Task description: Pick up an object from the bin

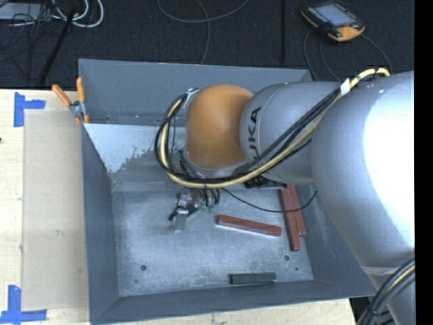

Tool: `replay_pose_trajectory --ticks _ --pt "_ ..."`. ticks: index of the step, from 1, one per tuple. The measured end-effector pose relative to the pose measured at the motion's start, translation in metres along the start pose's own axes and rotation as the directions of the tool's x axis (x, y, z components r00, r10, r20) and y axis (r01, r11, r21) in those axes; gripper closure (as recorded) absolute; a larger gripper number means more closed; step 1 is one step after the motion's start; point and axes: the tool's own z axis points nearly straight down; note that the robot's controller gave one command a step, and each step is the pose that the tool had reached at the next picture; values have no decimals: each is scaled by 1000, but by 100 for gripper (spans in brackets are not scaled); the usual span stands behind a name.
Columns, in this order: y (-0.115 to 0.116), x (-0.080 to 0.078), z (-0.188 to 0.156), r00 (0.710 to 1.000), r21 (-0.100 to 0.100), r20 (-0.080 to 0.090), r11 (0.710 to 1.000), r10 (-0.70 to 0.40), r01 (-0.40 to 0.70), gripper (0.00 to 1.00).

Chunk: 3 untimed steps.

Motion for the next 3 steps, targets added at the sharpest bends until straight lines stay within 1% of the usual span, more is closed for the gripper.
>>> replay_pose_trajectory --ticks 1,2,3 --pt "-30 -11 24 999 4 -7 999 -50 50 0" --pt "-35 -13 23 998 3 -6 998 -64 64 0" --pt "-81 -11 29 996 3 -5 996 -89 89 100"
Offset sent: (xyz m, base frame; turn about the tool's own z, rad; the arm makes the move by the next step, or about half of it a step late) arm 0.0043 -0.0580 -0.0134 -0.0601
